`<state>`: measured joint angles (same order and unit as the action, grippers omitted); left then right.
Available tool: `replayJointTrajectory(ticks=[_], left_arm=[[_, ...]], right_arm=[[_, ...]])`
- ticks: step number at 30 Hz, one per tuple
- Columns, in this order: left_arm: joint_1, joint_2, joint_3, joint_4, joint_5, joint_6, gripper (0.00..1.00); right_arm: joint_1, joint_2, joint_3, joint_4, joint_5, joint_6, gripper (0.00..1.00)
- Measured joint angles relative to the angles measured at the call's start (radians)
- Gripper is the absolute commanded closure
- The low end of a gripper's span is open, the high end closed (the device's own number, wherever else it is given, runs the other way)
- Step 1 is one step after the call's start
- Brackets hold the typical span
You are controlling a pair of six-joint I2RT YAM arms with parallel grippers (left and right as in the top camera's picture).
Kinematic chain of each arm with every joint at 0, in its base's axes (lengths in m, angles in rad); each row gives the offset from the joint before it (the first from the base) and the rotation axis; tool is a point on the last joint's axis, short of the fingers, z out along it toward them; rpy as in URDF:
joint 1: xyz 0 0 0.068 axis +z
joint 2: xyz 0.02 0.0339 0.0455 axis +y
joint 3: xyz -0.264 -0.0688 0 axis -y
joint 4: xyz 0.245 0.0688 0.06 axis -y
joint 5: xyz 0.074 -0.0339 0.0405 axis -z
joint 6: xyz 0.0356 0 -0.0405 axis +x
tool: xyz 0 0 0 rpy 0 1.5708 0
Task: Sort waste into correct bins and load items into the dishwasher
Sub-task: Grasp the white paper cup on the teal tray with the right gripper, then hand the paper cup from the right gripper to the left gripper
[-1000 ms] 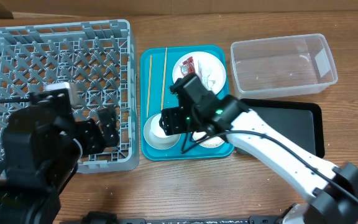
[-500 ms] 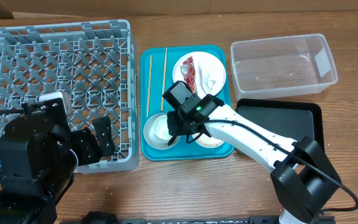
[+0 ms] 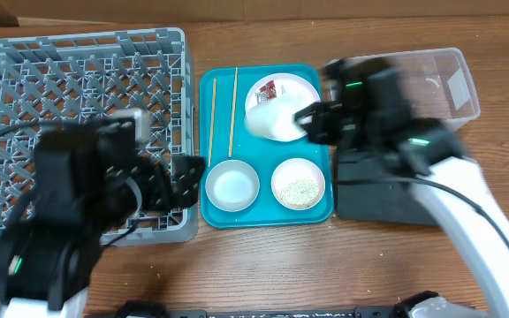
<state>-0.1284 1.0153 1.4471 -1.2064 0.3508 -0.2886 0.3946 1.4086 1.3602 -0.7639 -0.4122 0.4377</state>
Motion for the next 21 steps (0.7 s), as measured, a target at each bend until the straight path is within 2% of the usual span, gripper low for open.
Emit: replayJointTrajectory(ticks=[5, 7, 11, 15, 21], left_arm=[[0.038, 0.158, -0.052, 0.17, 0.383, 0.039, 0.09], [0.05, 0.247, -0.057, 0.26, 0.629, 0.066, 0.09], [0.051, 0.361, -0.058, 0.312, 0.949, 0.09, 0.09], [0.05, 0.433, -0.061, 0.269, 1.097, 0.111, 0.07], [0.019, 0.444, -0.063, 0.268, 1.177, 0.135, 0.09]], right_arm=[[-0.171, -0.094, 0.006, -0.093, -0.268, -0.165, 0.96], [-0.193, -0.092, 0.006, -0.113, -0.34, -0.204, 0.96], [-0.198, -0.084, 0.006, -0.071, -0.478, -0.27, 0.96], [-0.198, -0.084, 0.006, 0.019, -0.593, -0.301, 0.96], [-0.189, -0.081, 0.006, 0.106, -0.652, -0.286, 0.96]])
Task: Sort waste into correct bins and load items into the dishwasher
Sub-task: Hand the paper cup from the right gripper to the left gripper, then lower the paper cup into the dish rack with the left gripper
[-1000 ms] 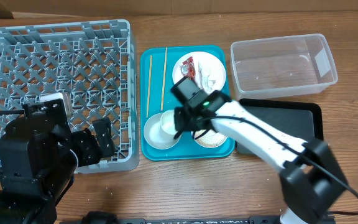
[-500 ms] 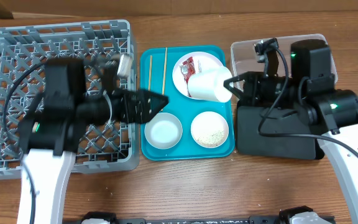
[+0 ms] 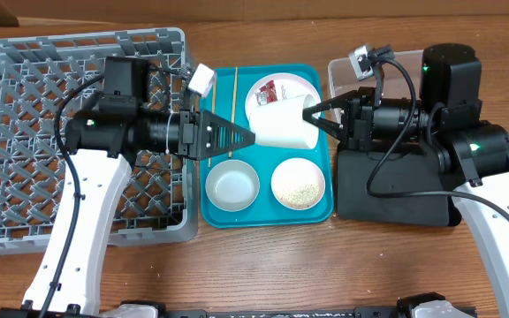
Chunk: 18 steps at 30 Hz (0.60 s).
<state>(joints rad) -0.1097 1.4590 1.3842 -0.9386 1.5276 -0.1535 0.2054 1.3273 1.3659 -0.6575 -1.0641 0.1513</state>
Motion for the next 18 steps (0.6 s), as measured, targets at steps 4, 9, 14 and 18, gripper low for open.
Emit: replayJointTrajectory(ticks=[4, 9, 14, 18], left_arm=[[-0.015, -0.007, 0.0, 0.006, 0.016, 0.009, 0.14], [-0.015, -0.037, 0.0, 0.008, 0.035, 0.026, 0.2], [-0.015, -0.053, 0.0, 0.012, 0.033, 0.027, 0.3], [-0.015, -0.055, 0.0, 0.023, 0.035, 0.032, 0.43]], right_arm=[[0.058, 0.015, 0.0, 0.047, -0.01, 0.012, 0.96], [0.125, 0.029, 0.0, 0.062, -0.011, 0.014, 0.96], [0.13, 0.029, 0.0, 0.06, -0.026, 0.016, 0.96], [0.129, 0.029, 0.0, 0.057, -0.032, 0.022, 0.86]])
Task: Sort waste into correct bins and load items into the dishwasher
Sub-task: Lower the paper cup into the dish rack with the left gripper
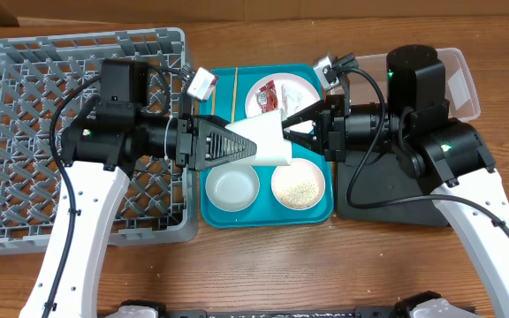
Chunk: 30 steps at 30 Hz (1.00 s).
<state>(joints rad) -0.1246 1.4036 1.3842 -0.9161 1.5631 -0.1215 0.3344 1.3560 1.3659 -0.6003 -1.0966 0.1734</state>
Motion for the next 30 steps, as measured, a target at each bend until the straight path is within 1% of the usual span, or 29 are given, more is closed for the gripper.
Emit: replayJointTrajectory(ticks=[1, 2, 3, 5, 7, 10, 12, 14, 16, 18, 22, 26, 28, 30], left_arm=[[0.0, -0.001, 0.0, 0.0, 0.0, 0.002, 0.46], [0.0, -0.001, 0.0, 0.002, 0.0, 0.002, 0.48], [0.0, -0.002, 0.0, 0.003, 0.0, 0.0, 0.48], [0.0, -0.002, 0.0, 0.003, -0.001, 0.002, 0.46], [0.0, -0.002, 0.0, 0.004, -0.002, 0.002, 0.45], [0.008, -0.008, 0.0, 0.004, -0.003, 0.002, 0.46], [0.034, -0.028, 0.0, 0.003, -0.014, 0.0, 0.46], [0.081, -0.063, 0.0, -0.011, -0.056, -0.01, 0.45], [0.142, -0.115, 0.0, -0.065, -0.14, -0.023, 0.47], [0.197, -0.168, 0.0, -0.141, -0.25, -0.037, 0.5], [0.293, -0.27, 0.003, -0.36, -0.592, -0.052, 0.51], [0.311, -0.3, 0.003, -0.535, -0.945, -0.075, 0.5], [0.311, -0.295, -0.001, -0.591, -1.105, -0.094, 0.5], [0.311, -0.293, -0.014, -0.625, -1.234, -0.117, 0.5]], right_arm=[[0.0, 0.0, 0.0, -0.005, 0.002, 0.003, 0.72], [0.0, 0.0, 0.0, -0.008, 0.003, 0.008, 0.55], [0.001, 0.0, 0.0, -0.015, 0.002, 0.009, 0.43], [0.001, 0.0, 0.0, -0.021, 0.001, 0.004, 0.34], [0.0, 0.0, 0.0, -0.033, 0.003, -0.001, 0.26], [-0.008, 0.0, 0.0, -0.071, 0.015, 0.005, 0.22], [-0.026, 0.0, 0.0, -0.12, 0.042, 0.005, 0.21], [-0.047, 0.0, 0.0, -0.17, 0.076, 0.005, 0.2], [-0.063, 0.0, 0.0, -0.225, 0.124, 0.006, 0.2], [-0.066, 0.0, 0.0, -0.276, 0.179, 0.005, 0.19], [-0.065, 0.0, 0.0, -0.345, 0.266, 0.006, 0.18], [-0.066, 0.0, 0.0, -0.371, 0.328, 0.006, 0.18], [-0.065, 0.0, 0.0, -0.373, 0.348, 0.005, 0.18], [-0.065, 0.0, 0.0, -0.373, 0.362, 0.006, 0.18]])
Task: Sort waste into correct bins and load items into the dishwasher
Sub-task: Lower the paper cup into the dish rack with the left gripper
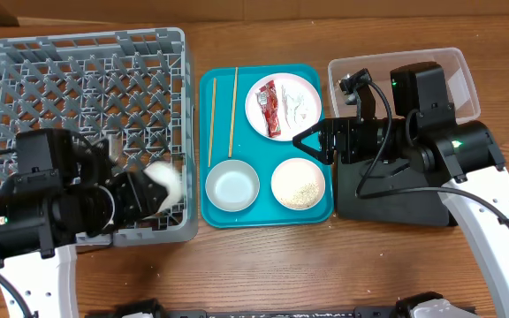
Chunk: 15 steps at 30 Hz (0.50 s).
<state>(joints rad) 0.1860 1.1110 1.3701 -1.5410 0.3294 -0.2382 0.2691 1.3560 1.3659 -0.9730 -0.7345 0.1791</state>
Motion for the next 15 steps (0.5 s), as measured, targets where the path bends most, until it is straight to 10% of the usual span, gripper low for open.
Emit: replayJointTrajectory(ticks=[15], left_arm=[[0.0, 0.006, -0.204, 0.093, -0.398, -0.139, 0.34]], right_arm=[[0.0, 0.0, 0.0, -0.008, 0.021, 0.0, 0.17]])
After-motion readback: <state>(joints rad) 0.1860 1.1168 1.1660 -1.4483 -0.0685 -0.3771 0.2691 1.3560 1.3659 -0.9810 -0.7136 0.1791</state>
